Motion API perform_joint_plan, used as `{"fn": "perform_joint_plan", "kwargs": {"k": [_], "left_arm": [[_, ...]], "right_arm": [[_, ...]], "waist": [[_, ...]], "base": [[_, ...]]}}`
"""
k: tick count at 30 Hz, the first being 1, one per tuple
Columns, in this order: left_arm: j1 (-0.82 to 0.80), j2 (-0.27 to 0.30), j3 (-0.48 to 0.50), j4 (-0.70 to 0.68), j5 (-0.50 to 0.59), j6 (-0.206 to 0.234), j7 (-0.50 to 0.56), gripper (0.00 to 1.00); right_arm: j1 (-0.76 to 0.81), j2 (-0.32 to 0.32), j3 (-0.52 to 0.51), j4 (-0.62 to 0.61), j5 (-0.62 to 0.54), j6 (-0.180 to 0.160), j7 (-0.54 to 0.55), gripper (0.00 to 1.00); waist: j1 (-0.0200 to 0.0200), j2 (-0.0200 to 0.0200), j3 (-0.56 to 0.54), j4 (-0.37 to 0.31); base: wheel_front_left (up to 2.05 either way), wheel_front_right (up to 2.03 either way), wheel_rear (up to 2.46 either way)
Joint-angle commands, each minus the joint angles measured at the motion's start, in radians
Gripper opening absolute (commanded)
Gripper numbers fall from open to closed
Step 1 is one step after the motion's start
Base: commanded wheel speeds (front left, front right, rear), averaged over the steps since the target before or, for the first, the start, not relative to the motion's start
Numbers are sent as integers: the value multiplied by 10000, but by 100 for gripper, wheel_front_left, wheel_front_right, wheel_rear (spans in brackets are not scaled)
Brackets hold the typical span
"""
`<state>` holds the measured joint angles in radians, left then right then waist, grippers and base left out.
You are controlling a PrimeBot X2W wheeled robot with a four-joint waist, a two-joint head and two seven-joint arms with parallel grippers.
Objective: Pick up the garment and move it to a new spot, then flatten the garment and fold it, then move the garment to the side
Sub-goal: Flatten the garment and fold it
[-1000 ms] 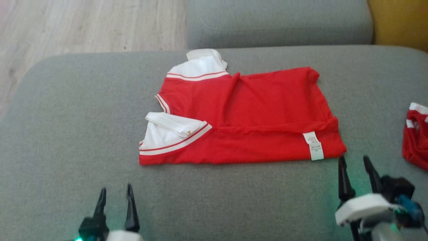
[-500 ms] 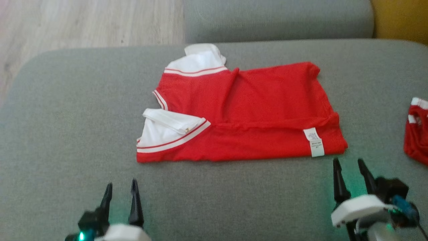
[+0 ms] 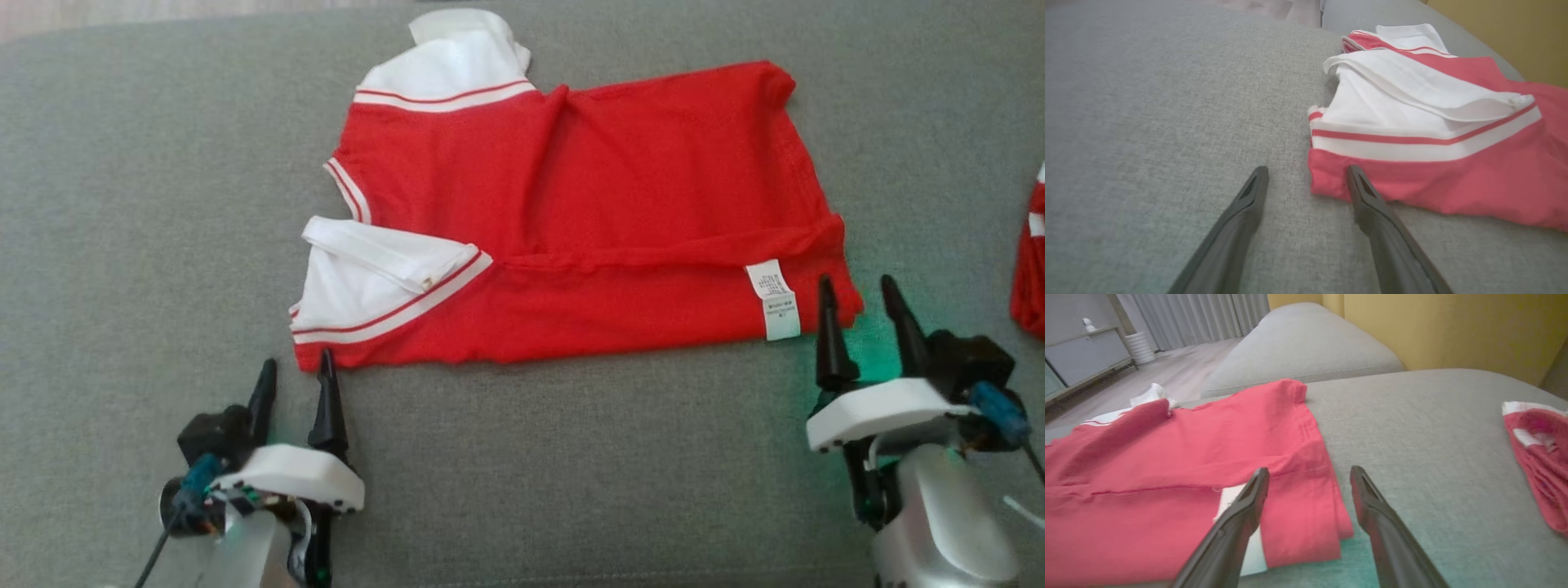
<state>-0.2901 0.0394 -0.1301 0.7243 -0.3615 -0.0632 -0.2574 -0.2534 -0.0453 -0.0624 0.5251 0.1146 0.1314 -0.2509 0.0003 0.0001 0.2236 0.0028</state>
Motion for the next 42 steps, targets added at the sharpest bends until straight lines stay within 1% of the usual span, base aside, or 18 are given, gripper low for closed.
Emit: {"fn": "perform_joint_plan", "kwargs": {"k": [1,5,6,7,8,9,10,14,15,16,17,18,26,34,35,36,37,42], "left_arm": [[-351,108,223,-76,-100,-52,-44,100],[-541,108,-143,300,-326,-218,-44,96],[-572,108,-326,396,-387,-271,-44,72],[-611,108,-477,460,-484,-319,-44,37],[-653,108,-622,496,-596,-381,-44,24],[-687,108,-816,572,-674,-444,-44,1],[-709,108,-985,618,-739,-489,-44,0],[-743,108,-1441,612,-1026,-584,-44,0],[-747,108,-1448,519,-1083,-592,-44,0],[-735,108,-1440,426,-1111,-599,-44,0],[-713,108,-1390,284,-1096,-601,-44,0],[-675,108,-1275,112,-1057,-577,-44,0],[581,108,-330,-1053,-567,-366,-44,0],[2115,108,-245,-1256,-575,-58,-44,0],[2233,108,-299,-1270,-601,-9,-44,0],[2304,108,-355,-1308,-619,44,-44,0],[2329,108,-384,-1405,-619,103,-44,100],[1808,108,-226,-2297,-44,371,-44,100]], "right_arm": [[-345,-49,89,-197,-126,-7,-108,100],[-632,-49,-244,341,-412,-7,-108,100],[-716,-49,-280,543,-464,-7,-108,100],[-807,-49,-287,749,-540,-7,-108,100],[-895,-49,-296,984,-628,-7,-108,100],[-982,-49,-316,1308,-723,-7,-108,100],[-1087,-49,-338,1623,-746,-7,-108,100],[-1469,-49,-363,2846,-664,-7,-100,100],[-1542,-49,-360,3059,-626,-7,-101,91],[-1600,-49,-345,3229,-592,-7,-102,48],[-1645,-49,-344,3342,-469,-7,-103,14],[-1666,-49,-339,3368,-416,-7,-104,0],[-728,-49,-688,2803,260,-7,-107,0],[735,-49,-524,2322,808,-7,-108,0],[841,-49,-545,2267,844,-7,-108,34],[891,-49,-607,2216,865,-7,-108,85],[889,-49,-670,2137,820,-7,-108,100],[228,-51,-966,1609,302,-7,-108,100]], "waist": [[-3,-1,190,-124],[-3,-1,351,-125],[-3,-1,377,-110],[-3,-1,400,-90],[-3,-1,430,-69],[-3,-1,455,-47],[-3,-1,479,-17],[-3,-1,538,132],[-3,-1,538,165],[-3,-1,524,193],[-3,-1,483,225],[-3,-1,436,240],[-3,-1,-1061,306],[-3,-1,-1934,393],[-3,-1,-1931,390],[-3,-1,-1898,388],[-3,-1,-1855,388],[-3,-1,-1294,394]], "base": [[0,0,0],[0,0,0],[0,0,0],[0,0,0],[0,0,0],[0,0,0],[0,0,0],[0,0,0],[0,0,0],[0,0,0],[0,0,0],[0,0,0],[0,0,0],[0,0,0],[0,0,0],[0,0,0],[0,0,0],[0,0,0]]}}
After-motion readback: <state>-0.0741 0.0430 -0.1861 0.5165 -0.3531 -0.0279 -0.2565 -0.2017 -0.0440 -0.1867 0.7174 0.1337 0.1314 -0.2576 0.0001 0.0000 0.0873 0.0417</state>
